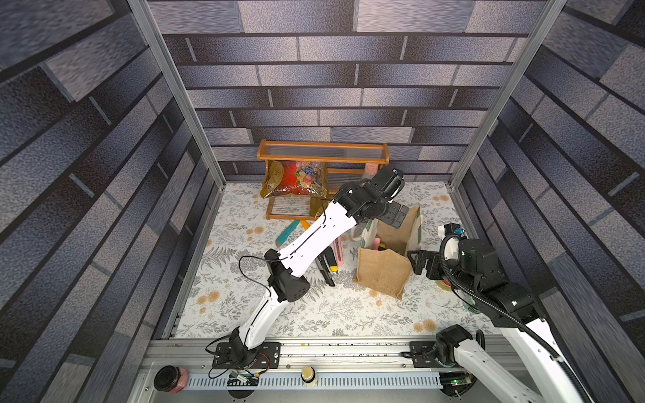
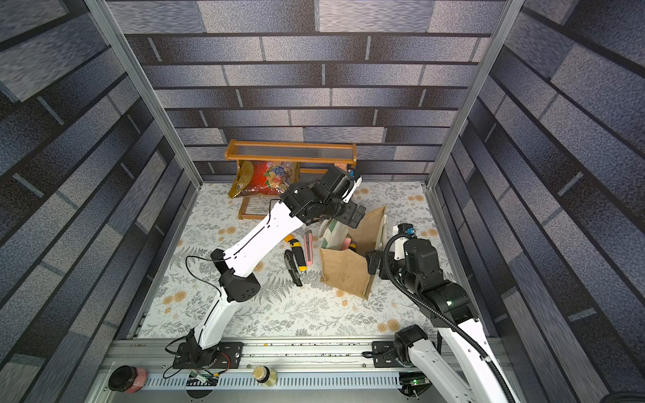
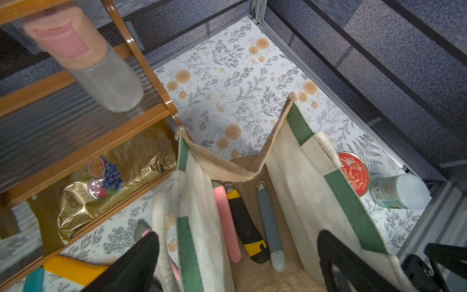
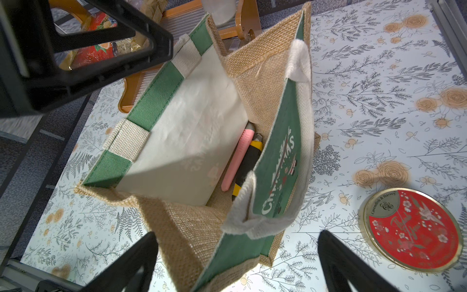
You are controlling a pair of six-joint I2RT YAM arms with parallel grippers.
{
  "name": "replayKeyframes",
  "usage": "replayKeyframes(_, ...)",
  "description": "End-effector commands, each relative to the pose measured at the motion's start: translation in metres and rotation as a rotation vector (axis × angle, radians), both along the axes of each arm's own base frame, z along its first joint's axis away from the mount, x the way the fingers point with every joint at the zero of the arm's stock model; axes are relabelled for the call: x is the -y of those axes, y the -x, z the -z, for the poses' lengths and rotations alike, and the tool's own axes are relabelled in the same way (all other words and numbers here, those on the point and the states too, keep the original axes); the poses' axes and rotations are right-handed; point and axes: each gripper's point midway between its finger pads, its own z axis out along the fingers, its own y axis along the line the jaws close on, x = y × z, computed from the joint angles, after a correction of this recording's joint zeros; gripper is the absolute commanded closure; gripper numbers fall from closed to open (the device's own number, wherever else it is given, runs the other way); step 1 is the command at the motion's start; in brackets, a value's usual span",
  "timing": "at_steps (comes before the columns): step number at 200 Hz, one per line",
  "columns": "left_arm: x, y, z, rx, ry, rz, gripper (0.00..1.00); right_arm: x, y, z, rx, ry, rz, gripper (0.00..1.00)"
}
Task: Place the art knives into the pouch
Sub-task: Place the utility knife in the pouch, then move the utility knife at the center of the board.
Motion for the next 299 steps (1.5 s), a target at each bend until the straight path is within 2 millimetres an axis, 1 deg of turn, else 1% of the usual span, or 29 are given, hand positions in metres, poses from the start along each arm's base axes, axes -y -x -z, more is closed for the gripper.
replayKeyframes(1, -0.040, 0.008, -0.051, 0.120, -0.032, -0.040, 0.00, 0.003, 0.004, -0.010, 0.022, 0.000, -0.001, 0.00)
replayKeyframes(29, -0.059, 0.005, -0.045, 0.151, -0.101, -0.086, 0.00, 0.001, 0.004, -0.011, 0.033, -0.011, -0.010, 0.00)
replayKeyframes(33, -0.061, 0.006, -0.050, 0.165, -0.087, -0.091, 0.00, 0.001, 0.004, -0.011, 0.033, -0.010, -0.012, 0.00)
replayKeyframes(36, -0.063, 0.007, -0.046, 0.162, -0.093, -0.092, 0.00, 0.000, 0.004, -0.011, 0.033, -0.010, -0.012, 0.00)
replayKeyframes(42, -0.066, 0.007, -0.046, 0.166, -0.083, -0.095, 0.00, 0.000, 0.004, -0.011, 0.033, -0.010, -0.014, 0.00)
replayKeyframes(45, -0.067, 0.008, -0.049, 0.174, -0.069, -0.097, 0.00, 0.000, 0.004, -0.011, 0.033, -0.009, -0.013, 0.00)
replayKeyframes(48, -0.069, 0.009, -0.046, 0.172, -0.070, -0.099, 0.00, 0.000, 0.003, -0.011, 0.032, -0.007, -0.013, 0.00)
replayKeyframes(49, -0.069, 0.009, -0.048, 0.176, -0.064, -0.100, 0.00, 0.000, 0.003, -0.011, 0.031, -0.007, -0.014, 0.00)
replayKeyframes(59, -0.077, 0.010, -0.043, 0.180, -0.050, -0.114, 0.00, 0.000, 0.003, -0.010, 0.029, -0.005, -0.015, 0.00)
replayKeyframes(64, -0.082, 0.011, -0.044, 0.186, -0.038, -0.123, 0.00, 0.000, 0.003, -0.010, 0.029, -0.002, -0.014, 0.00)
replayKeyframes(66, -0.085, 0.011, -0.048, 0.192, -0.027, -0.129, 0.00, 0.000, 0.003, -0.010, 0.029, -0.002, -0.014, 0.00)
replayKeyframes(79, -0.102, 0.010, -0.039, 0.183, -0.020, -0.167, 0.00, 0.001, 0.002, -0.009, 0.025, 0.001, -0.011, 0.00)
replayKeyframes(83, -0.107, 0.011, -0.042, 0.185, -0.007, -0.178, 0.00, 0.001, 0.001, -0.010, 0.030, 0.001, -0.010, 0.00)
replayKeyframes(86, -0.113, 0.010, -0.037, 0.176, -0.013, -0.190, 0.00, 0.001, 0.001, -0.010, 0.031, 0.001, -0.009, 0.00)
replayKeyframes(99, -0.140, 0.006, -0.027, 0.156, -0.008, -0.271, 0.00, 0.001, 0.000, -0.010, 0.032, 0.000, -0.007, 0.00)
replayKeyframes(109, -0.164, 0.003, -0.013, 0.121, -0.003, -0.336, 0.00, 0.000, -0.001, -0.010, 0.031, -0.001, -0.007, 0.00)
replayKeyframes(125, -0.202, 0.001, 0.006, 0.060, 0.039, -0.440, 0.00, 0.000, -0.002, -0.010, 0.033, 0.000, -0.004, 0.00)
replayKeyframes(139, -0.236, 0.001, 0.019, 0.044, 0.073, -0.531, 0.00, 0.000, -0.003, -0.010, 0.035, 0.001, -0.002, 0.00)
replayKeyframes(159, -0.289, 0.000, 0.041, 0.048, 0.043, -0.681, 0.00, 0.002, -0.005, -0.012, 0.038, 0.007, 0.007, 0.00)
replayKeyframes(170, -0.316, 0.000, 0.060, 0.025, 0.010, -0.757, 0.00, 0.002, -0.007, -0.014, 0.042, 0.013, 0.012, 0.00)
replayKeyframes(181, -0.338, 0.001, 0.079, -0.014, -0.010, -0.815, 0.00, 0.004, -0.008, -0.017, 0.050, 0.013, 0.021, 0.00)
replayKeyframes(193, -0.355, -0.001, 0.098, -0.041, -0.037, -0.856, 0.00, 0.003, -0.010, -0.020, 0.058, 0.011, 0.021, 0.00)
replayKeyframes(213, -0.368, -0.007, 0.128, -0.104, -0.082, -0.878, 0.00, 0.001, -0.012, -0.024, 0.065, 0.003, 0.020, 0.00)
replayKeyframes(232, -0.376, -0.015, 0.155, -0.135, -0.191, -0.873, 0.00, 0.000, -0.013, -0.025, 0.063, -0.002, 0.020, 0.00)
replayKeyframes(238, -0.375, -0.018, 0.162, -0.148, -0.218, -0.864, 0.00, 0.001, -0.014, -0.025, 0.062, -0.003, 0.021, 0.00)
replayKeyframes(272, -0.370, -0.032, 0.205, -0.227, -0.347, -0.783, 0.12, 0.001, -0.013, -0.023, 0.051, -0.003, 0.024, 0.00)
replayKeyframes(299, -0.368, -0.042, 0.222, -0.222, -0.473, -0.755, 0.17, 0.003, -0.011, -0.022, 0.046, 0.003, 0.030, 0.00)
